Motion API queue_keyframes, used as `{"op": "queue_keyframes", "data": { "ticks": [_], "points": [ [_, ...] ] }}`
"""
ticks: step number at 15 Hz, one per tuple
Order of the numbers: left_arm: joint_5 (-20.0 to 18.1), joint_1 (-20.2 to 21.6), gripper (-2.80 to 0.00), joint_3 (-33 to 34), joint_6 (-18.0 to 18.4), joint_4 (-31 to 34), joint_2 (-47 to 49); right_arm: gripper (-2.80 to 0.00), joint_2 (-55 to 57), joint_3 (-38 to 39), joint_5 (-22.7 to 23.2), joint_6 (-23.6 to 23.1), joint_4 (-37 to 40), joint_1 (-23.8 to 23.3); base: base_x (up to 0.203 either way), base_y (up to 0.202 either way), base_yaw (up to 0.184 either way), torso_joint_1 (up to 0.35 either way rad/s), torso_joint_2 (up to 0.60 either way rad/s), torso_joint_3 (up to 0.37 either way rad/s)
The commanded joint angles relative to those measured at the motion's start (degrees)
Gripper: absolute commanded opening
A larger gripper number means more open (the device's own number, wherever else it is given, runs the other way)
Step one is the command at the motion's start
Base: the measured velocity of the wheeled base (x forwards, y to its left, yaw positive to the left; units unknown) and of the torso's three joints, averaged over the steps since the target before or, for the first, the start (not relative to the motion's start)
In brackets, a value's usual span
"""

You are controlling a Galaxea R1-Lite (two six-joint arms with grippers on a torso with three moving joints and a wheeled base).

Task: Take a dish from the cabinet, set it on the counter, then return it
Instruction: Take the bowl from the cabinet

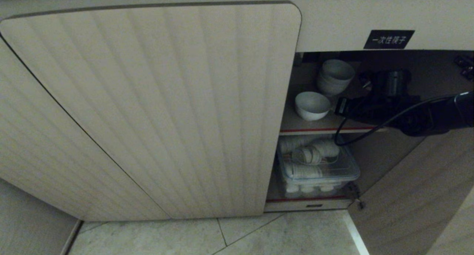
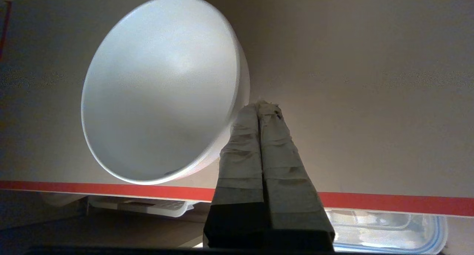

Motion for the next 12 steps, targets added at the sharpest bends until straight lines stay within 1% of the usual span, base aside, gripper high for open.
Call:
{"op": "queue_keyframes", "data": {
  "ticks": [1, 8, 11, 12],
  "points": [
    [-0.01, 0.00, -2.80, 0.00, -0.03, -0.02, -0.02, -2.80, -0.39, 0.04, 0.02, -0.14, -0.04, 0.00, 0.000, 0.000, 0.000, 0.000, 0.00, 0.000],
    [-0.01, 0.00, -2.80, 0.00, -0.03, -0.02, -0.02, -2.80, -1.87, 0.24, -0.24, -0.43, 3.06, -1.19, 0.000, 0.000, 0.000, 0.000, 0.00, 0.000],
    [-0.01, 0.00, -2.80, 0.00, -0.03, -0.02, -0.02, -2.80, -2.31, 0.30, -0.24, -0.57, 3.26, -1.21, 0.000, 0.000, 0.000, 0.000, 0.00, 0.000],
    [-0.01, 0.00, -2.80, 0.00, -0.03, -0.02, -0.02, -2.80, -2.37, 0.37, -0.18, -1.63, 3.41, -1.28, 0.000, 0.000, 0.000, 0.000, 0.00, 0.000]
  ]
}}
